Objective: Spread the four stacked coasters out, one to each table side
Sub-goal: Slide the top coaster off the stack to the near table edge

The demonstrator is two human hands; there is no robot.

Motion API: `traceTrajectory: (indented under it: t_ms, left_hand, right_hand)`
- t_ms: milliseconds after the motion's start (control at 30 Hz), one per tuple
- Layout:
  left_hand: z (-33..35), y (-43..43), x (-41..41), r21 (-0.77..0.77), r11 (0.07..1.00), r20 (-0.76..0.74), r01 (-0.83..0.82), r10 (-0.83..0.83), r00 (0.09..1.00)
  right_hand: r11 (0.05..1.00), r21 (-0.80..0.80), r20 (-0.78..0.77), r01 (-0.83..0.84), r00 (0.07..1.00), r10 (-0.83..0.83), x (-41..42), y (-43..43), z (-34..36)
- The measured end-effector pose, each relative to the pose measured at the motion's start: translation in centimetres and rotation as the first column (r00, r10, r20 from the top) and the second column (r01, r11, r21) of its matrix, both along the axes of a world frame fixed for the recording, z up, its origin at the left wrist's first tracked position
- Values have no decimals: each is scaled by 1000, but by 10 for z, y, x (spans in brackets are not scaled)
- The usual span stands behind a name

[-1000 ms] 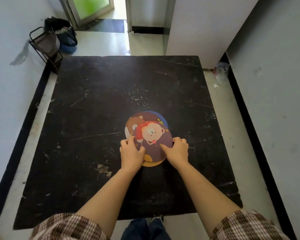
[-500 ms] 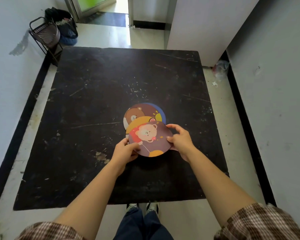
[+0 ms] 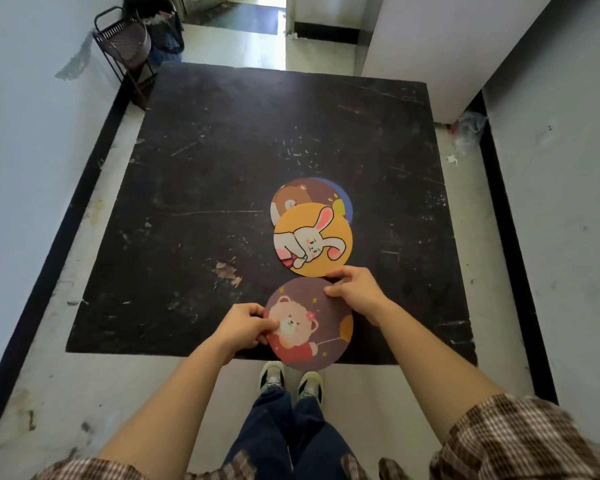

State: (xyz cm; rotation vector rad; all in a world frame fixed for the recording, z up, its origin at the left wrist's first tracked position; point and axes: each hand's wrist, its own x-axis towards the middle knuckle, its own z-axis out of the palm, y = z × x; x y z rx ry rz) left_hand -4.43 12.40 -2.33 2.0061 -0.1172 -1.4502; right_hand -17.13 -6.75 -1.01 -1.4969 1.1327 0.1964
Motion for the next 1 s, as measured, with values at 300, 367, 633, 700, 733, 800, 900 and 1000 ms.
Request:
traceTrajectory:
  t_ms: [300, 367, 633, 700, 733, 800, 900, 1000]
  left_hand:
    - [-2, 3, -6, 111, 993, 198, 36, -58, 979]
    - [-2, 1, -5, 155, 982, 313, 105, -150, 938]
    - [-5, -3, -2, 186, 982, 335, 34, -96, 937]
    - [-7, -4, 0, 186, 983, 317, 6, -66, 946]
    - [-7, -5, 0, 190, 982, 307, 0, -59, 950]
    - [-8, -7, 2, 200, 980, 280, -10, -47, 959]
    - [-8, -8, 4, 210, 976, 234, -50, 0, 972]
    - [-9, -11, 5, 215, 972, 206, -99, 54, 977]
  right_hand:
    - [949, -312, -141, 37, 986, -85, -22, 14, -8]
    - [934, -357, -247, -24, 967, -70, -28, 18, -9]
    - [931, -342, -278, 130, 932, -232, -23, 31, -14]
    - [920, -359, -262, 155, 930, -259, -16, 30, -14]
    - [917, -367, -261, 154, 929, -261, -14, 29, -14]
    - [915, -375, -264, 153, 928, -263, -10, 27, -15]
    - [908, -386, -258, 161, 927, -274, -6, 24, -17]
    - [903, -398, -243, 159, 932, -271, 1, 20, -17]
